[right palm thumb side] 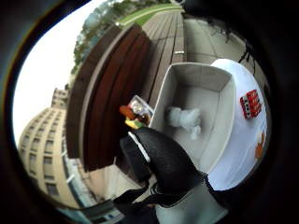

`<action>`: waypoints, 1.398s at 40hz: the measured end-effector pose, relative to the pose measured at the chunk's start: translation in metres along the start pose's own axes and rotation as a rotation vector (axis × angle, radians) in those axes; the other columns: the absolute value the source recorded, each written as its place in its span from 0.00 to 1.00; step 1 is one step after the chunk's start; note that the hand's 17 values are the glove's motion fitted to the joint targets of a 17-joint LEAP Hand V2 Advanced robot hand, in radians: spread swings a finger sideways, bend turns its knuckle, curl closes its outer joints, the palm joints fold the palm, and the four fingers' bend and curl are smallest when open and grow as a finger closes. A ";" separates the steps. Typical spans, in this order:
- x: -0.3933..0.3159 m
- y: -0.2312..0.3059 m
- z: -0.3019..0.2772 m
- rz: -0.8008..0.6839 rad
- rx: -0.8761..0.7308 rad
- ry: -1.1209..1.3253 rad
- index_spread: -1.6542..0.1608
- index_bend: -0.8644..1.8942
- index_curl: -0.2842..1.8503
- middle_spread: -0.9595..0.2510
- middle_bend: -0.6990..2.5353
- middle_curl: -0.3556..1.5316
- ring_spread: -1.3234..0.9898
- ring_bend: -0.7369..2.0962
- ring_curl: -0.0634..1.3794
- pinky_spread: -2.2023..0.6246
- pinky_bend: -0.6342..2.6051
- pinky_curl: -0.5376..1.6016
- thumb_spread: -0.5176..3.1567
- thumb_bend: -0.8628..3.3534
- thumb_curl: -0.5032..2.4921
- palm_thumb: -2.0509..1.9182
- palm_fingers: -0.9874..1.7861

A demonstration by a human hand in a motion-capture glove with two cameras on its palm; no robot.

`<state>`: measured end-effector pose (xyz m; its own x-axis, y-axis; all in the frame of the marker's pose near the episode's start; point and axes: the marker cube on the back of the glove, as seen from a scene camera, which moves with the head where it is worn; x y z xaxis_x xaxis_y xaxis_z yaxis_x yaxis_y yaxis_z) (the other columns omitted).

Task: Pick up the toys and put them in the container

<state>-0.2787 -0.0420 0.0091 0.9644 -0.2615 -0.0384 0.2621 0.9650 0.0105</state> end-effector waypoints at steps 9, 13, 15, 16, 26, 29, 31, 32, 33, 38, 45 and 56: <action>0.087 0.038 -0.031 0.020 0.009 -0.022 0.73 0.37 0.26 0.70 0.27 0.40 0.51 0.46 0.25 0.76 0.58 0.45 0.43 0.18 0.27 0.49 0.33; 0.156 0.054 -0.030 0.071 0.037 0.020 0.73 0.37 0.26 0.73 0.27 0.40 0.52 0.44 0.24 0.77 0.58 0.44 0.43 0.18 0.27 0.49 0.32; 0.194 0.059 -0.025 0.107 0.047 0.038 0.73 0.37 0.26 0.74 0.27 0.39 0.53 0.43 0.23 0.78 0.58 0.44 0.43 0.18 0.26 0.49 0.32; 0.214 0.061 -0.021 0.125 0.048 0.041 0.73 0.37 0.26 0.74 0.27 0.39 0.53 0.43 0.23 0.78 0.58 0.44 0.43 0.18 0.26 0.49 0.32; 0.349 0.081 0.038 0.232 0.012 0.034 0.73 0.36 0.26 0.76 0.27 0.39 0.55 0.41 0.23 0.79 0.57 0.43 0.42 0.19 0.25 0.49 0.32; 0.375 0.092 0.063 0.260 -0.011 0.045 0.73 0.36 0.26 0.76 0.27 0.39 0.55 0.41 0.23 0.79 0.57 0.42 0.42 0.19 0.24 0.49 0.32; 0.389 0.095 0.080 0.275 -0.022 0.049 0.73 0.36 0.26 0.76 0.27 0.38 0.55 0.41 0.23 0.80 0.57 0.42 0.42 0.19 0.24 0.49 0.32; 0.396 0.097 0.089 0.278 -0.032 0.049 0.73 0.36 0.25 0.76 0.27 0.38 0.55 0.41 0.23 0.80 0.57 0.42 0.42 0.19 0.24 0.49 0.32; 0.402 0.100 0.098 0.279 -0.046 0.047 0.73 0.35 0.25 0.76 0.27 0.38 0.55 0.41 0.23 0.79 0.57 0.42 0.42 0.19 0.24 0.49 0.32; 0.427 0.114 0.148 0.344 -0.129 0.025 0.73 0.34 0.24 0.76 0.27 0.38 0.55 0.41 0.23 0.80 0.57 0.42 0.41 0.19 0.24 0.49 0.31; 0.451 0.134 0.218 0.336 -0.155 0.003 0.73 0.33 0.22 0.76 0.27 0.38 0.55 0.42 0.24 0.80 0.58 0.42 0.41 0.19 0.24 0.49 0.30; 0.459 0.164 0.296 0.367 -0.241 -0.027 0.74 0.31 0.18 0.76 0.28 0.39 0.56 0.44 0.25 0.79 0.60 0.43 0.42 0.20 0.24 0.51 0.30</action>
<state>0.2172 -0.0095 0.2892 0.9935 0.1026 -0.0491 -0.1108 0.9702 -0.2154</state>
